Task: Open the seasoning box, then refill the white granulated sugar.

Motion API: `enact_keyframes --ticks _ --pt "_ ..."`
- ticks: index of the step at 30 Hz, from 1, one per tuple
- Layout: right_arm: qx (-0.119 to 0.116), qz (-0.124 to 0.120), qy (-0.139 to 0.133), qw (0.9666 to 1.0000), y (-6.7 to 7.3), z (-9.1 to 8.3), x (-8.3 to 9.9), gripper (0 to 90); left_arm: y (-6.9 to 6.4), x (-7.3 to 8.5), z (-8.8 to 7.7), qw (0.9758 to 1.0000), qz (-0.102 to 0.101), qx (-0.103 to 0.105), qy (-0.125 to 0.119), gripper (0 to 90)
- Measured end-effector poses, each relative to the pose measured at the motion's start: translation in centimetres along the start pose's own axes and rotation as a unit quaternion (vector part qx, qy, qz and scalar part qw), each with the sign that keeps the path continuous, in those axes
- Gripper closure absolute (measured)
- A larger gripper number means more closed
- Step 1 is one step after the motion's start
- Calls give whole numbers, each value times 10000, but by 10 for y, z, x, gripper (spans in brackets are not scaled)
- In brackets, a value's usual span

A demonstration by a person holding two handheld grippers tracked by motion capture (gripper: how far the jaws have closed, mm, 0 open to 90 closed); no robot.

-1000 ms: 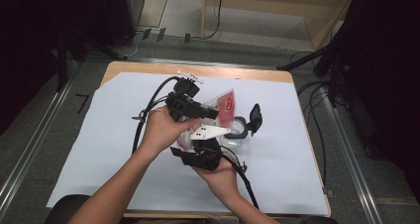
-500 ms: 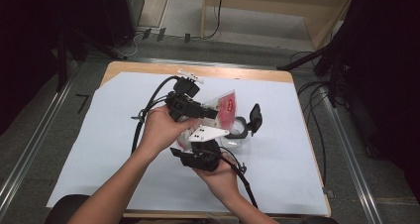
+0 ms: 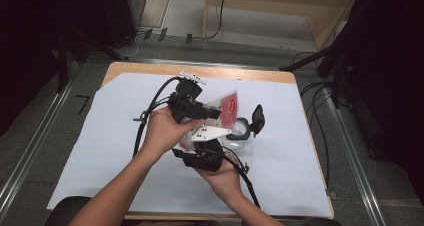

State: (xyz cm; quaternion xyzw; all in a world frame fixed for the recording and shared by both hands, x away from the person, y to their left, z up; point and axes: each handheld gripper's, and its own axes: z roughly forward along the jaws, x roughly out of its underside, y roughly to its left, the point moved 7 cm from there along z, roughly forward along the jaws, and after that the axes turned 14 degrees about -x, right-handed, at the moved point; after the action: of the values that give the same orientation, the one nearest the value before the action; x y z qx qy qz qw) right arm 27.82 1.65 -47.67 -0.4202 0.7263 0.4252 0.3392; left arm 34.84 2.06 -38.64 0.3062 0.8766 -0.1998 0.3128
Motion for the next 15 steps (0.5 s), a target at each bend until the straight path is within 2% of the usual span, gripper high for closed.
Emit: enact_keyframes --ticks 15 --pt "-10 -36 9 10000 0 1 -2 637 1 0 -1 9999 -10 -32 -95 717"
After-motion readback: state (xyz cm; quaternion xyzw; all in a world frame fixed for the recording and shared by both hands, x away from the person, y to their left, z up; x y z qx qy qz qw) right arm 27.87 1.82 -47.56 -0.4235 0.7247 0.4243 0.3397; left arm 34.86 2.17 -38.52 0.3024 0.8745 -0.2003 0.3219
